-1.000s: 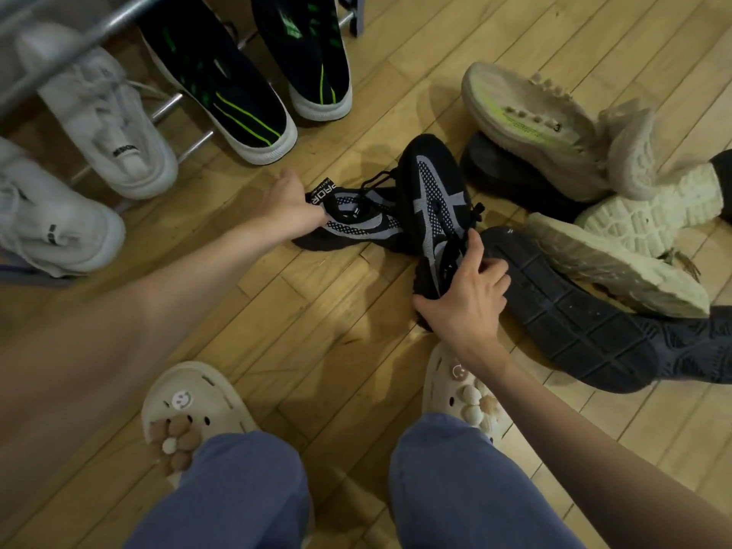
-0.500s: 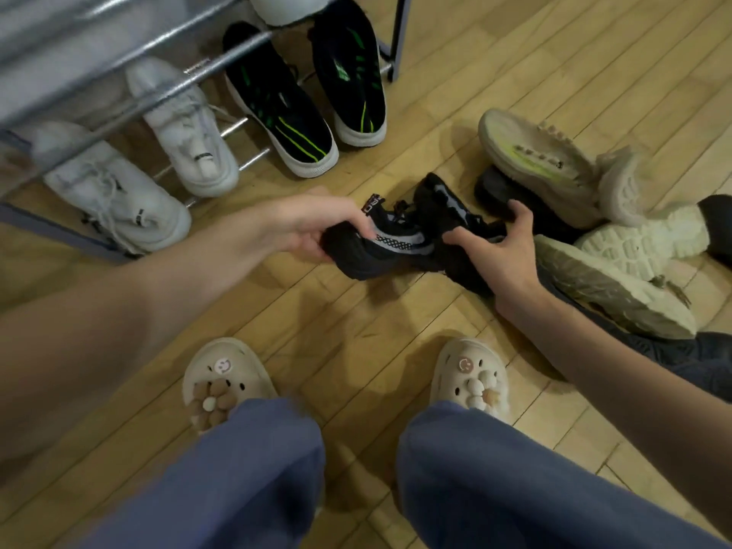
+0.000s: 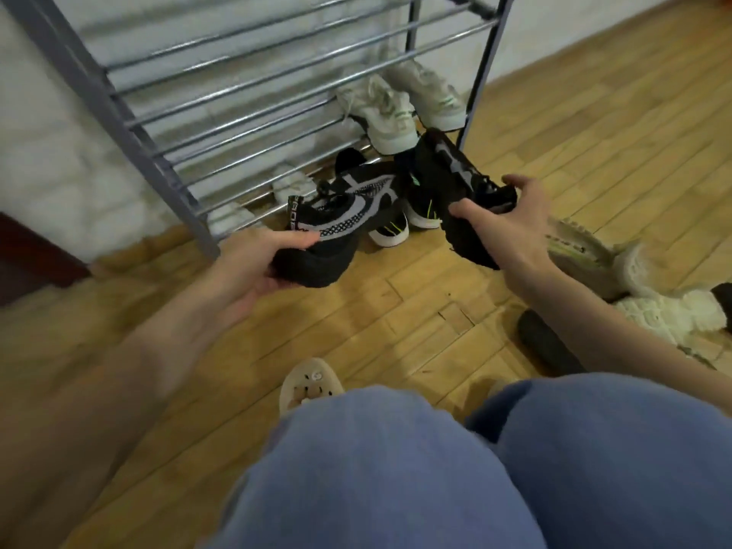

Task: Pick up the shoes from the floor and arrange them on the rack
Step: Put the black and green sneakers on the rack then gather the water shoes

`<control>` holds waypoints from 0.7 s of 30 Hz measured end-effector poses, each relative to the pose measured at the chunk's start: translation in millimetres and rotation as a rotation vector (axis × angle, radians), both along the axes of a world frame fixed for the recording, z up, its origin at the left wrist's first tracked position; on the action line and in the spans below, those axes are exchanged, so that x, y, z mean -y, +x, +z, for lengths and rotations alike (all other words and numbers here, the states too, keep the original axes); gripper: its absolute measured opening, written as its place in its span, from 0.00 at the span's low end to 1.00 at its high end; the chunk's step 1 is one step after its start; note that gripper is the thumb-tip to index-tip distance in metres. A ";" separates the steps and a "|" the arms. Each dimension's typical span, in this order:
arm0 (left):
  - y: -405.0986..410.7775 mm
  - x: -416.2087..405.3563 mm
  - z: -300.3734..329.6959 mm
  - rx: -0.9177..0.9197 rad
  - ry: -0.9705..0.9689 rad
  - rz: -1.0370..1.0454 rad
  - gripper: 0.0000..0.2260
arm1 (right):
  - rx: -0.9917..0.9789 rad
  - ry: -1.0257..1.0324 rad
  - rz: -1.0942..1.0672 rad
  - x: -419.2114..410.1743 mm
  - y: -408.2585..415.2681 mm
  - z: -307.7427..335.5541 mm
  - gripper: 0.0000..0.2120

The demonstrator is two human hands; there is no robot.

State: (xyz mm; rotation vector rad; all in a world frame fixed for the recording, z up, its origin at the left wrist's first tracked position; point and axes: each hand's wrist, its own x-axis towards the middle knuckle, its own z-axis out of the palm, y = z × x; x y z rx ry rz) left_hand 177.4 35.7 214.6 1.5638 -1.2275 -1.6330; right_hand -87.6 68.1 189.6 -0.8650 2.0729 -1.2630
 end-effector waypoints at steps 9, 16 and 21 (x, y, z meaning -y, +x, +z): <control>8.7 28.0 -31.5 -0.125 -0.154 0.535 0.22 | -0.309 -0.043 0.305 84.6 70.3 -10.6 0.33; -14.6 102.0 -43.8 -0.177 -0.130 0.796 0.25 | -0.527 0.056 0.370 174.4 111.6 -8.7 0.27; -7.5 117.5 -56.4 -0.131 -0.080 0.828 0.28 | -0.620 0.069 0.423 194.8 133.1 -23.4 0.29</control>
